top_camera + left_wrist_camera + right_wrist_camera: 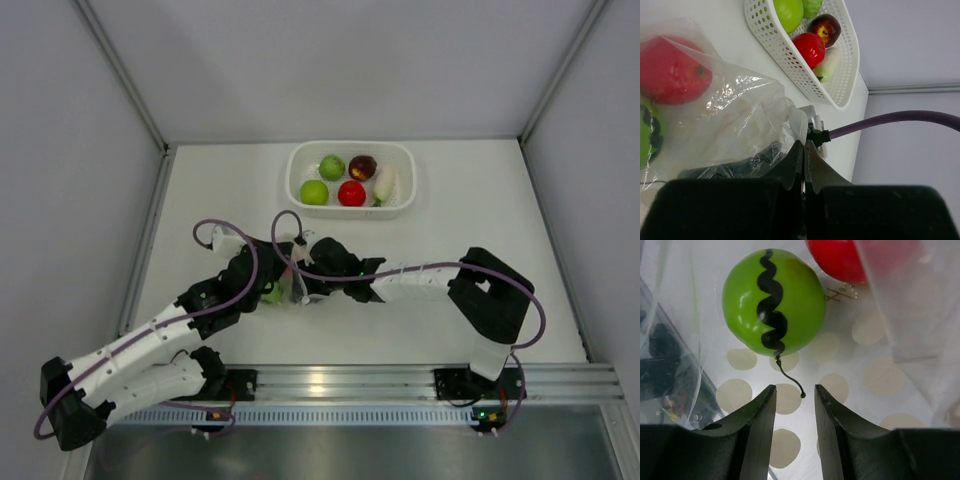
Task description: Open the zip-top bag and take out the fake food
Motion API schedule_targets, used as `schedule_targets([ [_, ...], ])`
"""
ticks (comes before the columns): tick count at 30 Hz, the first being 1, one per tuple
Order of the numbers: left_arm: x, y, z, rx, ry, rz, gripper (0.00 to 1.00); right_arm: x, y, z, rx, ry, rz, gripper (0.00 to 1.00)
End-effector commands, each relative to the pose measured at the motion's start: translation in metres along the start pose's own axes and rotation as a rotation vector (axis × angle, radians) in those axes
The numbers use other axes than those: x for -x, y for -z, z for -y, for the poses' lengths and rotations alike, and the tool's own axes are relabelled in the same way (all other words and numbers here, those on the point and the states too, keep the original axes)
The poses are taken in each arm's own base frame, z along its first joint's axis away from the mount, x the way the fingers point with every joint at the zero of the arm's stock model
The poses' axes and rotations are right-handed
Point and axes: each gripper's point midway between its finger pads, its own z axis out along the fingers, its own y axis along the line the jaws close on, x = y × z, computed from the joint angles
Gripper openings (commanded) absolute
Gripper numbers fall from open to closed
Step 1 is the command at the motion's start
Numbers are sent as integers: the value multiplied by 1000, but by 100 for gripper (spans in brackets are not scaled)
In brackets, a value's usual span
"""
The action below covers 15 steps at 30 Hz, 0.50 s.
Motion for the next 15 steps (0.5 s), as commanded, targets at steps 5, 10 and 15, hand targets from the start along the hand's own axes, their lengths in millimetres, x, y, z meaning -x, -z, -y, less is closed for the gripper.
schedule_targets([
  [5, 2, -1, 5, -17, 19, 9, 0, 5, -16, -15, 77, 46, 43, 37],
  [10, -3, -2, 3, -17, 2, -11, 0, 5, -28, -5, 48, 31, 76, 37],
  [15, -13, 0, 12, -61, -32, -64, 0, 25, -11, 0, 11, -68, 213, 37],
])
